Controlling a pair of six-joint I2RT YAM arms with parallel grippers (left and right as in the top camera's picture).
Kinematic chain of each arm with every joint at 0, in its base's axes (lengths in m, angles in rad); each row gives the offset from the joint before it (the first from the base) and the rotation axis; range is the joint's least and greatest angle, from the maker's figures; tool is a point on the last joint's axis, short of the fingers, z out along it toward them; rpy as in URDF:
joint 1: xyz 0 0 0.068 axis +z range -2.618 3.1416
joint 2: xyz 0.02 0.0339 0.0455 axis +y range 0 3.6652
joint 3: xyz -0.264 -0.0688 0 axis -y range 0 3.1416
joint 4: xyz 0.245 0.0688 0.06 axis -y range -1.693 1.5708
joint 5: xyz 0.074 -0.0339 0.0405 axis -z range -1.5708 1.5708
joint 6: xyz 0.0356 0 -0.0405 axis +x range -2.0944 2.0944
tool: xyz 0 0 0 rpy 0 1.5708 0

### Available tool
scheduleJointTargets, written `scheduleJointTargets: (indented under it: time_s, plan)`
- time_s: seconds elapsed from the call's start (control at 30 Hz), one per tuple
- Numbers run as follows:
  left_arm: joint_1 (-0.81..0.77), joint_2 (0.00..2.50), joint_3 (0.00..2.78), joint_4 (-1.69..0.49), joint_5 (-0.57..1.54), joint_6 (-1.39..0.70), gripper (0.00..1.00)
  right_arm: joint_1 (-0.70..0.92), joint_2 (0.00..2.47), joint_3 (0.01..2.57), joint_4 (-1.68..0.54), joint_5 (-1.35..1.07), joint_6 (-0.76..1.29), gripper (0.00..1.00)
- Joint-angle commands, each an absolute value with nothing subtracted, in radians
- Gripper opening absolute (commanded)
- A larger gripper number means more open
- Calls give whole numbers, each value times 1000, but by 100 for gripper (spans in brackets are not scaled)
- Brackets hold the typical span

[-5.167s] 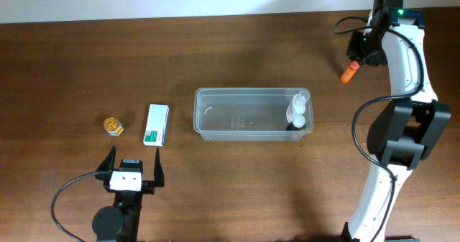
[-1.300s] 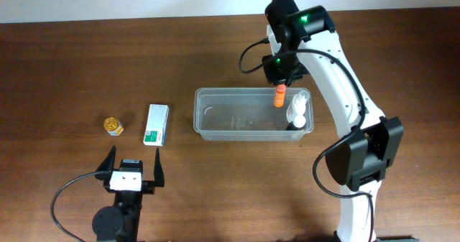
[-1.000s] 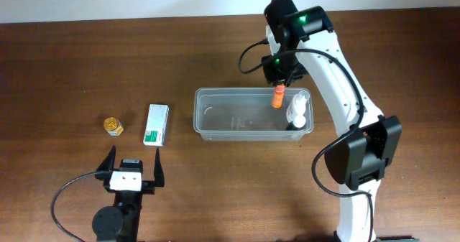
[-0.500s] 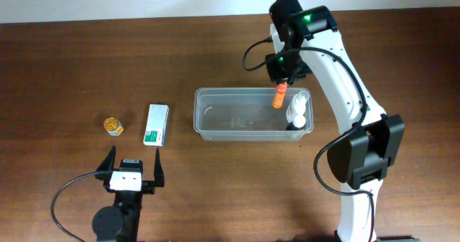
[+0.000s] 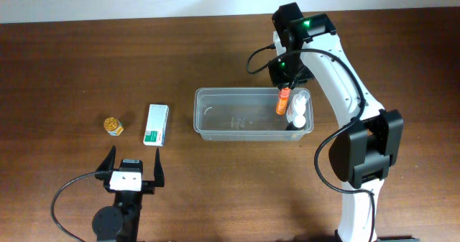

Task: Pack container
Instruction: 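Lower the orange tube upright into the container beside the bottles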

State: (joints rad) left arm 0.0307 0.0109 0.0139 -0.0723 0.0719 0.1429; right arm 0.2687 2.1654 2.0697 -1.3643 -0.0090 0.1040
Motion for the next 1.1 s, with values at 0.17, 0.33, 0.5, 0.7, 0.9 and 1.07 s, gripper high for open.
scheduleJointTargets:
  time_s: [0.17, 0.33, 0.5, 0.7, 0.9, 1.07]
  plan:
    - [36, 5, 9, -75, 83, 159, 100, 266, 2168, 2051, -1335, -15, 105, 27]
    - [36, 5, 9, -75, 83, 159, 99, 266, 2168, 2051, -1333, -14, 104, 27]
    - [36, 5, 9, -75, 83, 159, 99, 266, 2168, 2051, -1340, -15, 105, 27]
    - [36, 5, 9, -75, 83, 159, 99, 266, 2168, 2051, -1365, -15, 105, 27]
    - [36, 5, 9, -75, 83, 159, 100, 266, 2168, 2051, -1396, -15, 104, 28]
    - [36, 5, 9, -75, 83, 159, 99, 266, 2168, 2051, -1403, -15, 104, 28]
